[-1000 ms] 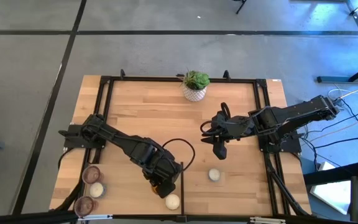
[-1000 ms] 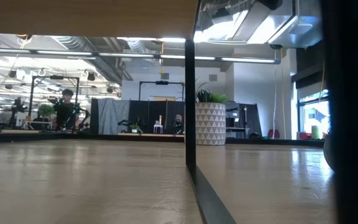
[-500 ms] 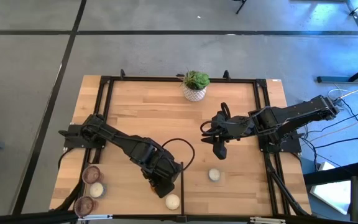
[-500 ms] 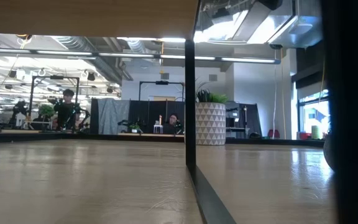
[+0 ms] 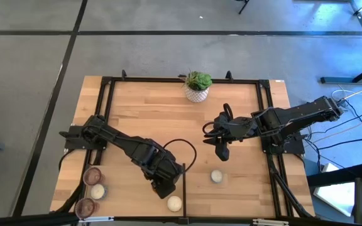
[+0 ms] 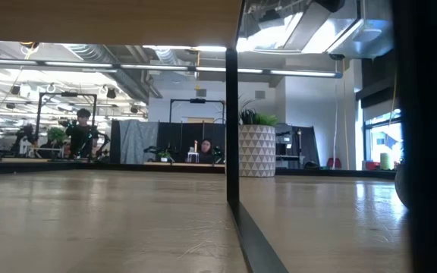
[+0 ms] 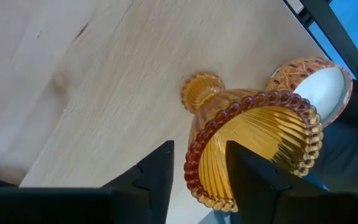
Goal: Pick & Place candle stick holders
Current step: Put the yellow glass on the shelf
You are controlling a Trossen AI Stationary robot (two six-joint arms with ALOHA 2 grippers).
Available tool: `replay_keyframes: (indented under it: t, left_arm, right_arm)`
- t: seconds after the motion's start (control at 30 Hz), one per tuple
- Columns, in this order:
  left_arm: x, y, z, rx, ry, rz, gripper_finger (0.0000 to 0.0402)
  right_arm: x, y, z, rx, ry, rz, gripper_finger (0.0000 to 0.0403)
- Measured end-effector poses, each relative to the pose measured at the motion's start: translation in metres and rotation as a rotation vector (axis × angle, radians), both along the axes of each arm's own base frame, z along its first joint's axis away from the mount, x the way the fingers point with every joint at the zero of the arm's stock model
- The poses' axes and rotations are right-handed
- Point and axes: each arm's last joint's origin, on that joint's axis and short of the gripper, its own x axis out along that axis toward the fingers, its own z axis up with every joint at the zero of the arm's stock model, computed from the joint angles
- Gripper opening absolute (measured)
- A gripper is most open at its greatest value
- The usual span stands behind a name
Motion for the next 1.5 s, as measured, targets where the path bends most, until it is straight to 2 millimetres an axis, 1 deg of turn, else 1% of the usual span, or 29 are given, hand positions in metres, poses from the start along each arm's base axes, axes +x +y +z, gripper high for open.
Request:
replay_keyframes:
  t: [0.13, 0.33, 0.53, 0.63, 0.8, 0.87, 0.97, 1.03, 1.13, 1.17, 1.3, 1.5]
  left_arm:
    - [-0.002, 0.001, 0.003, 0.004, -0.012, -0.005, 0.0159]
    - [-0.013, 0.01, 0.029, 0.017, -0.103, 0.053, 0.017]
    - [-0.024, 0.014, 0.045, -0.002, -0.148, 0.083, 0.0171]
    - [-0.028, 0.013, 0.048, -0.023, -0.145, 0.081, 0.0171]
    - [-0.029, 0.011, 0.048, -0.017, -0.147, 0.082, 0.0161]
    - [-0.028, 0.011, 0.046, -0.001, -0.145, 0.084, 0.0153]
    - [-0.028, 0.011, 0.045, 0.098, -0.202, 0.075, 0.0127]
    - [-0.028, 0.011, 0.046, 0.131, -0.222, 0.072, 0.0094]
    - [-0.028, 0.011, 0.046, 0.124, -0.221, 0.05, 0.0024]
    - [-0.029, 0.01, 0.046, 0.108, -0.212, 0.042, 0.0014]
    - [-0.034, 0.001, 0.046, 0.012, -0.162, 0.006, 0.0002]
    - [-0.046, -0.019, 0.045, -0.045, -0.117, -0.002, 0.0002]
  right_arm:
    - [0.0, 0.0, 0.0, 0.0, 0.0, 0.0, 0.011]
    - [0.0, 0.0, 0.0, 0.001, -0.001, 0.0, 0.0111]
    - [0.0, 0.0, 0.0, 0.0, -0.001, 0.0, 0.0111]
    - [0.0, 0.0, 0.0, 0.0, 0.0, 0.0, 0.0111]
    - [0.0, 0.0, 0.0, 0.001, -0.001, 0.0, 0.0111]
    - [0.0, 0.0, 0.0, 0.001, -0.001, 0.0, 0.0111]
    - [0.0, 0.0, 0.0, 0.001, -0.001, 0.001, 0.0111]
    - [0.0, 0.0, 0.0, 0.001, -0.001, 0.0, 0.011]
    - [0.0, 0.0, 0.0, 0.001, -0.001, 0.0, 0.011]
    - [0.0, 0.0, 0.0, 0.001, -0.001, 0.0, 0.011]
    - [0.0, 0.0, 0.0, 0.002, 0.001, 0.002, 0.011]
    - [-0.001, 0.0, -0.001, 0.002, 0.012, -0.001, 0.011]
